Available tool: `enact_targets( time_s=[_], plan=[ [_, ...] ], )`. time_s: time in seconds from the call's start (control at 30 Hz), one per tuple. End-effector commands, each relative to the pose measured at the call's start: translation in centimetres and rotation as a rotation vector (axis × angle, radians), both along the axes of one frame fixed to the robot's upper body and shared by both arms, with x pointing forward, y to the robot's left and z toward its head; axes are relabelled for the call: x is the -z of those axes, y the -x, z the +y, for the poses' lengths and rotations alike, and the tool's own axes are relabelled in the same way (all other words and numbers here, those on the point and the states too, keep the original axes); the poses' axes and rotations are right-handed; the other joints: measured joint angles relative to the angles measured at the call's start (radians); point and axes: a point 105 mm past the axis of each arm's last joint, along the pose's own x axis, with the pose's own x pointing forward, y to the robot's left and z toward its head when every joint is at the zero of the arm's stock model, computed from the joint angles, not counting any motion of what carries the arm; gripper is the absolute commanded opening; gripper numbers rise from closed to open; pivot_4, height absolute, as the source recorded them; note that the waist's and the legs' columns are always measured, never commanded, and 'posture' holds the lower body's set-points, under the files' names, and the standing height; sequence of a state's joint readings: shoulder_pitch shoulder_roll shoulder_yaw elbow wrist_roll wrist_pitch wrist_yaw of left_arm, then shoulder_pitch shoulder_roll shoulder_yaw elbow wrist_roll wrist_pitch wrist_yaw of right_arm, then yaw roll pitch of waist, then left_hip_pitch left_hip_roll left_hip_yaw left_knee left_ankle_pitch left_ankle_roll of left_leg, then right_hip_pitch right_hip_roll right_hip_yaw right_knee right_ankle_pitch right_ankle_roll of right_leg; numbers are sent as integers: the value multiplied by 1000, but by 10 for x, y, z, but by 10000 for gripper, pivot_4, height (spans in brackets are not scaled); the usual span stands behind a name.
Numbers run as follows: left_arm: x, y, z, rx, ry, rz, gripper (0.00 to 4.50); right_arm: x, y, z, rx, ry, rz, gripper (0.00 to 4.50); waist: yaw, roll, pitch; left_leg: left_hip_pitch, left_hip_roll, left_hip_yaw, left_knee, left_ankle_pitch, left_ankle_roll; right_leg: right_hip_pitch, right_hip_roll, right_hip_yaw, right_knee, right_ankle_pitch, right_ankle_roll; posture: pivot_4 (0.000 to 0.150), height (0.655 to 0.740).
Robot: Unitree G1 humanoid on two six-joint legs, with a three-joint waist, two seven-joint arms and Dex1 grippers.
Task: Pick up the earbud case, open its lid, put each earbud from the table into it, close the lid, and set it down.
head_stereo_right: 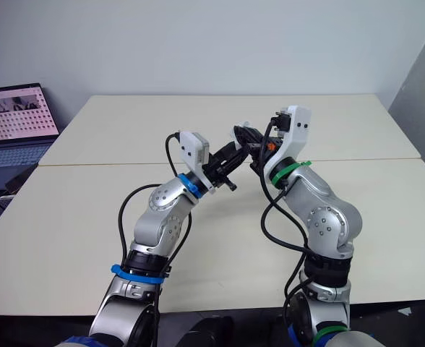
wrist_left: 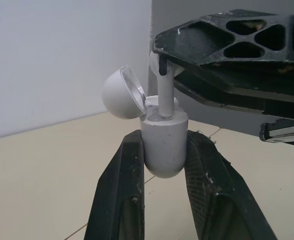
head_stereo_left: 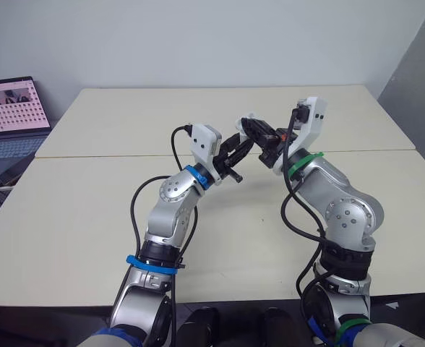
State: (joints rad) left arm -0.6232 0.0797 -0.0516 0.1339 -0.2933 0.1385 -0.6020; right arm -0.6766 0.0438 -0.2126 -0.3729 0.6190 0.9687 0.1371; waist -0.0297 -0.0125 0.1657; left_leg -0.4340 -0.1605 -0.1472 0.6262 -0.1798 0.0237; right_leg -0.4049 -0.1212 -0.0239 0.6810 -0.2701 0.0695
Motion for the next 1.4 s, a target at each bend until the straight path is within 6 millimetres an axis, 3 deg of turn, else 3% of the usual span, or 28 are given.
enact_targets(
  time_s=[0.03,0.53,0.73,1.0,1.13,1.23,1.4],
  plan=[
    [-16,4,-2,20,26,-55,7330,-7,3,1,-2,-18,-35,3903,0,0,0,0,0,0,0,0,0,0,0,0,0,0,0,1500,7400],
    [-18,4,-2,23,35,-59,7330,9,1,1,11,56,-9,3903,0,0,0,0,0,0,0,0,0,0,0,0,0,0,0,1500,7400],
    [-18,4,-2,27,34,-60,7330,7,1,0,14,64,-21,23731,0,0,0,0,0,0,0,0,0,0,0,0,0,0,0,1500,7400],
    [-14,4,-2,24,31,-50,7330,-2,5,-4,-1,67,-56,23731,1,0,0,0,0,0,0,0,0,0,0,0,0,0,0,1500,7400],
    [-5,1,10,-5,6,-35,7330,-25,13,-31,15,9,-120,23731,1,0,0,0,0,0,0,0,0,0,0,0,-1,0,0,1500,7400],
    [1,-1,21,-25,-21,-28,7330,-25,8,-61,92,63,-118,23731,2,0,0,0,0,0,0,0,1,0,0,0,-1,0,0,1500,7400],
    [6,-3,33,-48,-48,-24,7330,40,-19,-126,289,441,29,23731,4,-1,0,0,0,0,-1,0,1,1,0,-1,-1,0,0,1500,7400]
  ],
)
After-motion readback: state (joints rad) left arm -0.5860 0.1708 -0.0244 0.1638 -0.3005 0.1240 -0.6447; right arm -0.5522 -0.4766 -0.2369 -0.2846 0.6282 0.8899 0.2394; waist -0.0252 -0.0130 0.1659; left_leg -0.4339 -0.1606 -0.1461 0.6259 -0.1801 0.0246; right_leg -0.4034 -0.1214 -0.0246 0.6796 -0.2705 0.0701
